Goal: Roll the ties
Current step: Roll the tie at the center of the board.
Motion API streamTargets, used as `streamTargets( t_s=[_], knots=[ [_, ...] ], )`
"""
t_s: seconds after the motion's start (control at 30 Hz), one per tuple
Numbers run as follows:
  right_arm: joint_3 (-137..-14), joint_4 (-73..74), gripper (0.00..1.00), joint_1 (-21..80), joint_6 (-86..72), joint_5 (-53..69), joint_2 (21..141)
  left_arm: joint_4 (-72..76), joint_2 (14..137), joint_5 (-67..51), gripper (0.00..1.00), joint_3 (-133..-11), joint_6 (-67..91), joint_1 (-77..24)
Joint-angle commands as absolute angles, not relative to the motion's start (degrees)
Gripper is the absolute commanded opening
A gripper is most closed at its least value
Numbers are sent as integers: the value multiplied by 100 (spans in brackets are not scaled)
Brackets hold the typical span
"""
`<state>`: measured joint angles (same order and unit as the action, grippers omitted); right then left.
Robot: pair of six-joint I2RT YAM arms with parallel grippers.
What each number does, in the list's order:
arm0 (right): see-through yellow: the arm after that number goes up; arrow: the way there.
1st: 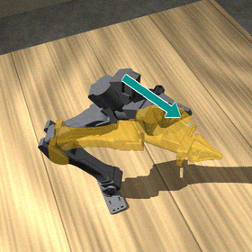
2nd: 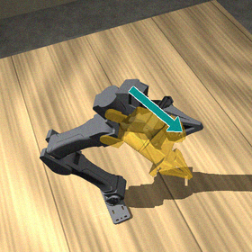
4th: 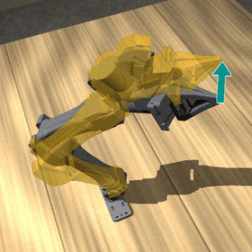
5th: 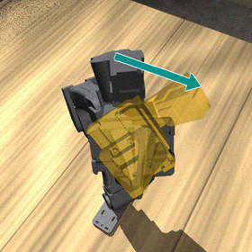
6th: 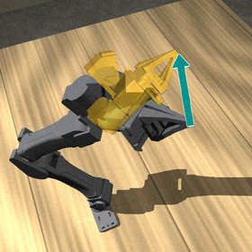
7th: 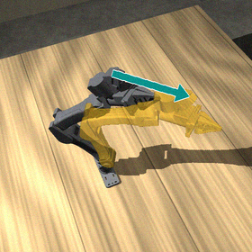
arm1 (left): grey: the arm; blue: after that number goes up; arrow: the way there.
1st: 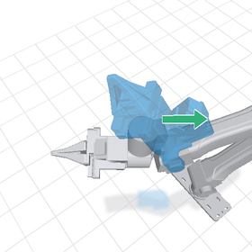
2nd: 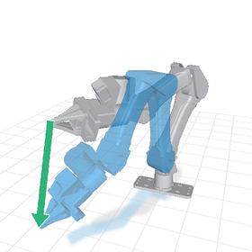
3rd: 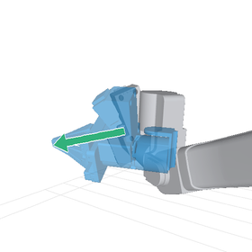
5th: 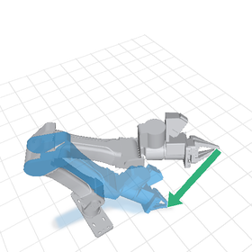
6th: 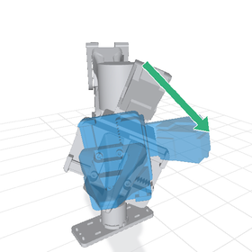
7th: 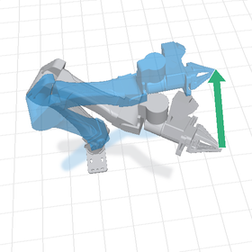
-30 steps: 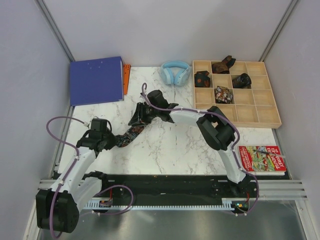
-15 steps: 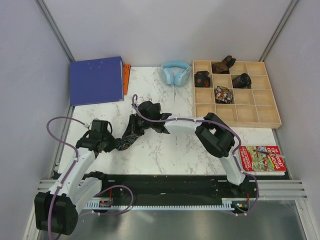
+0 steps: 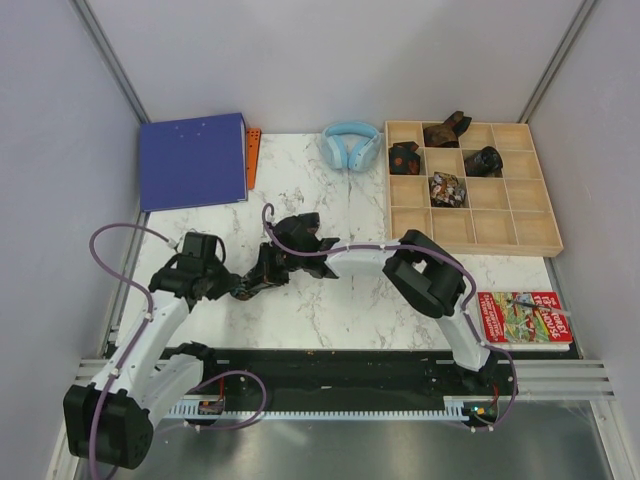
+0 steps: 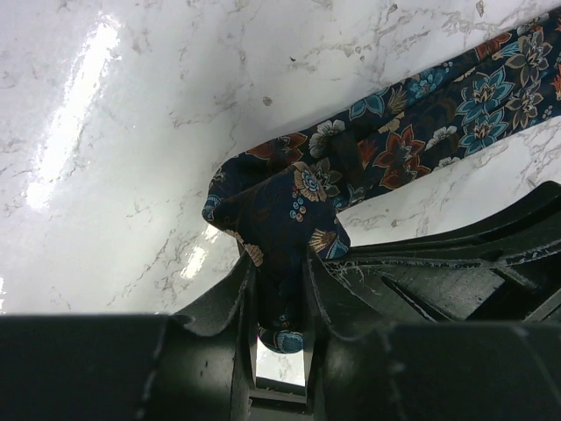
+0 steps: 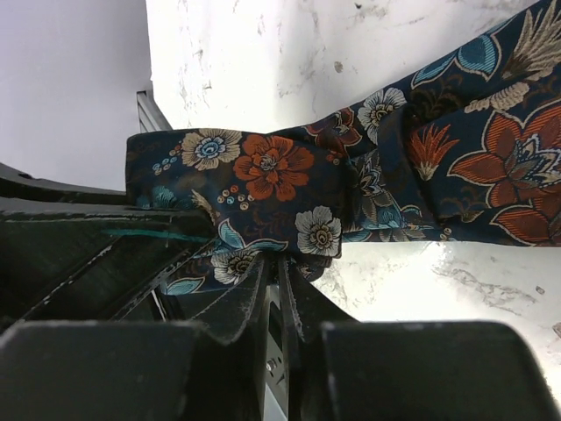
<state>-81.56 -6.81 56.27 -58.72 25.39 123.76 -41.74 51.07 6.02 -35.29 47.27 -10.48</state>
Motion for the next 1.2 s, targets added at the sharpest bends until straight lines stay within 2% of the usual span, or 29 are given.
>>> streamTargets(
  t_s=[0.0, 0.4, 0.9, 1.17],
  knots=[
    [-8121, -888, 15, 5687, -5950, 2575, 12428, -4367, 5316, 913, 11, -4060, 4457, -1221],
    [-7603, -914, 13, 5186, -6038, 2382, 11558, -4790, 5748, 1362, 11, -4447, 4421, -1643],
    [-8569, -941, 13, 5484, -6267, 2338, 12559, -4808, 6108, 1389, 11, -4509, 4359, -1758],
    [-8481, -1037, 13, 5809, -6345, 2355, 12656, -4877, 6398, 1433, 10, -4693, 4158, -1819]
  ],
)
